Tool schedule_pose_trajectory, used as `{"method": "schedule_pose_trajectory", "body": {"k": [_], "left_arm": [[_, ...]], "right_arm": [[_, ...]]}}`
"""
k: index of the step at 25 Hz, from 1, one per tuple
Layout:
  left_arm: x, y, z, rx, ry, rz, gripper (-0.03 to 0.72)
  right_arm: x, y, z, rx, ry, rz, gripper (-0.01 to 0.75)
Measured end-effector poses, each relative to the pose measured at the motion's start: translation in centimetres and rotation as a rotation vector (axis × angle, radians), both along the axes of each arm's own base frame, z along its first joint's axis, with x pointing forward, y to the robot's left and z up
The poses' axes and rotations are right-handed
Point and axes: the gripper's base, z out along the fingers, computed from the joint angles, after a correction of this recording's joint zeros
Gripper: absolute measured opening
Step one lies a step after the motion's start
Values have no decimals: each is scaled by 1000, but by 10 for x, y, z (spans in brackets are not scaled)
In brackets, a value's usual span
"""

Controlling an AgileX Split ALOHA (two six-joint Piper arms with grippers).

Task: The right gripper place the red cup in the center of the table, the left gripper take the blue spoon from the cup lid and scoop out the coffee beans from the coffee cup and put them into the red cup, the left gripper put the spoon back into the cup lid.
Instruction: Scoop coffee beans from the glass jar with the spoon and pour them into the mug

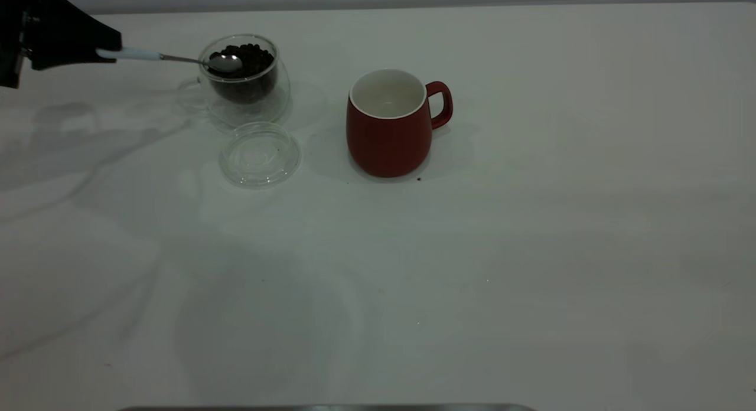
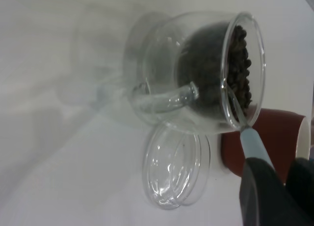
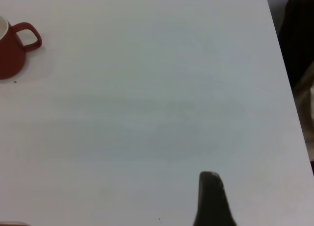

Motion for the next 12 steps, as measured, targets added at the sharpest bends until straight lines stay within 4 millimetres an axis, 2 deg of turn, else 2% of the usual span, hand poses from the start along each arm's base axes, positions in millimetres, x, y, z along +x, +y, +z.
{"method": "schedule_pose_trajectory", "body": {"k": [6,12], "left_arm": [[1,-6,-10,-21,15,-1,122],[3,-7,-10,-25,3,5,122]], "right_arm": [[0,0,0,0,0,0,532],[0,0,0,0,0,0,532]]}}
